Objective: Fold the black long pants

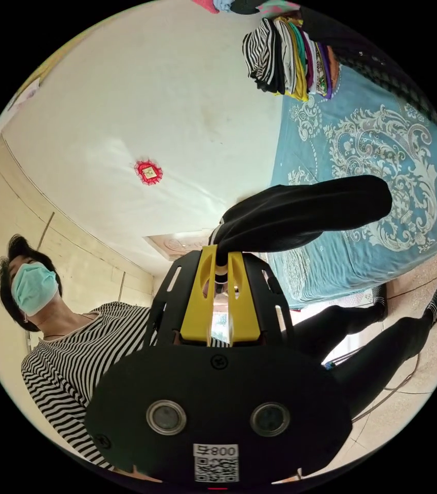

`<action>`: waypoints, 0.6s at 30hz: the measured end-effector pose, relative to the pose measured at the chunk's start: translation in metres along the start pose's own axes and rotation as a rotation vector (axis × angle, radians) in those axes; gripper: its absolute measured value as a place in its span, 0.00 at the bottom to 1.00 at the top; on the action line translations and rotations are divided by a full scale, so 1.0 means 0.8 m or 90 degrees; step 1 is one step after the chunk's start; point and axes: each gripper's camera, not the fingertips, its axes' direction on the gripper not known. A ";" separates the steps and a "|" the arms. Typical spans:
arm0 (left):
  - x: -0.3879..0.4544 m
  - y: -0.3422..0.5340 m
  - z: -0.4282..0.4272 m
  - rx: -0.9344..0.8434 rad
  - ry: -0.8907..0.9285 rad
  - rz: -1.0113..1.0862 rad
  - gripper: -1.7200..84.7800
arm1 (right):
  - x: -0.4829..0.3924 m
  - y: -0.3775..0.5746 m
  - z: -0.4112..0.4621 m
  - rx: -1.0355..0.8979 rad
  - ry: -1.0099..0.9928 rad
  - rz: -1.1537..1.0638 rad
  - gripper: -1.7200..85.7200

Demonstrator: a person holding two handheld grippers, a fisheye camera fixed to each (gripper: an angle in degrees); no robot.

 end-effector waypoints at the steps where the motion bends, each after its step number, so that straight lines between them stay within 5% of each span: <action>1: 0.002 -0.015 0.035 -0.020 0.000 0.003 0.08 | -0.020 0.000 -0.022 0.015 0.002 0.001 0.03; 18: -0.032 -0.227 0.515 -0.328 0.069 0.099 0.08 | -0.272 0.002 -0.264 0.302 0.114 -0.079 0.03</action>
